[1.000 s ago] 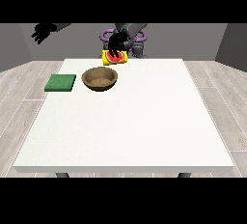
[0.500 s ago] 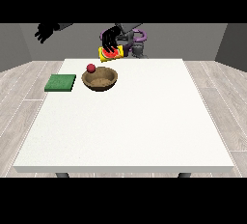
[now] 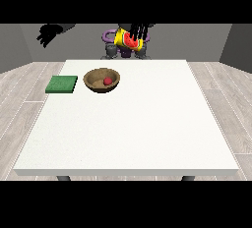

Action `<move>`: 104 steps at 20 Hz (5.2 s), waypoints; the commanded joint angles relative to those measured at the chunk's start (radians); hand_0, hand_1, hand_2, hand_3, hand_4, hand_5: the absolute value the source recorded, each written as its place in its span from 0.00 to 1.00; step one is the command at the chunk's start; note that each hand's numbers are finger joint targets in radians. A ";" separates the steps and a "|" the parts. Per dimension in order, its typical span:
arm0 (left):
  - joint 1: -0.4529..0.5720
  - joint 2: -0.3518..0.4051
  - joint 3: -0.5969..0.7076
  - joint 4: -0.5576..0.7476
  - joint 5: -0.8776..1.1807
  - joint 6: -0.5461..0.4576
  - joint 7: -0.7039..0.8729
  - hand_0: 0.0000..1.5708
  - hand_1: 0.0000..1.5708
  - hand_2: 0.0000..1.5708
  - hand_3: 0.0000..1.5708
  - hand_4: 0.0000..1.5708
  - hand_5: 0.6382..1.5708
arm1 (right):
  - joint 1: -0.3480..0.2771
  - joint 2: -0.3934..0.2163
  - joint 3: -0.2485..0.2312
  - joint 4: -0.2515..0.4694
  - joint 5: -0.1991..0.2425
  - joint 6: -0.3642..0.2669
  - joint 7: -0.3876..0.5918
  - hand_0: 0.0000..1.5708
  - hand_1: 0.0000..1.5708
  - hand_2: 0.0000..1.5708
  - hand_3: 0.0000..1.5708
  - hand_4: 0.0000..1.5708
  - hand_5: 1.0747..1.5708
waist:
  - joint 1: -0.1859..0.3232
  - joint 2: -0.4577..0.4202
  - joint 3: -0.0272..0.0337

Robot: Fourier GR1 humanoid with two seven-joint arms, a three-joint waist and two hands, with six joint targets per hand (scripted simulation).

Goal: Pick the cup and pour the ball into the bowl, then pick the bowl and place it on the pad

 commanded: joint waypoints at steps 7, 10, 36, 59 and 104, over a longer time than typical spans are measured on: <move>0.021 0.022 0.532 -0.267 0.697 -0.072 -0.232 0.00 0.00 0.00 0.00 0.68 1.00 | 0.013 0.062 0.000 0.015 0.036 -0.098 -0.037 0.00 0.00 0.00 0.00 0.49 0.97 | 0.147 0.074 -0.0037; 0.027 0.066 0.618 -0.306 0.867 -0.244 -0.265 0.00 0.00 0.00 0.00 0.67 1.00 | 0.038 0.093 -0.009 0.046 0.045 -0.136 -0.058 0.00 0.00 0.00 0.00 0.48 0.98 | 0.206 0.078 0.0023; 0.153 0.433 0.875 -0.430 1.229 -0.589 -0.249 0.00 0.00 0.00 0.00 0.65 0.96 | -0.177 0.149 0.003 0.507 0.079 -0.112 -0.471 0.00 0.00 0.00 0.00 0.30 0.95 | 0.187 0.329 0.0071; 0.134 0.520 0.939 -0.454 1.350 -0.665 -0.232 0.00 0.00 0.00 0.00 0.70 0.94 | -0.077 0.101 0.022 0.525 0.179 -0.417 -0.406 1.00 1.00 1.00 0.98 0.59 0.88 | 0.237 0.419 0.0032; 0.356 0.687 1.037 -0.129 1.313 -0.719 -0.525 0.00 0.00 0.00 0.00 0.76 0.99 | -0.291 -0.204 0.007 0.462 0.144 -0.266 0.052 1.00 1.00 1.00 0.38 0.63 1.00 | 0.031 0.311 0.0066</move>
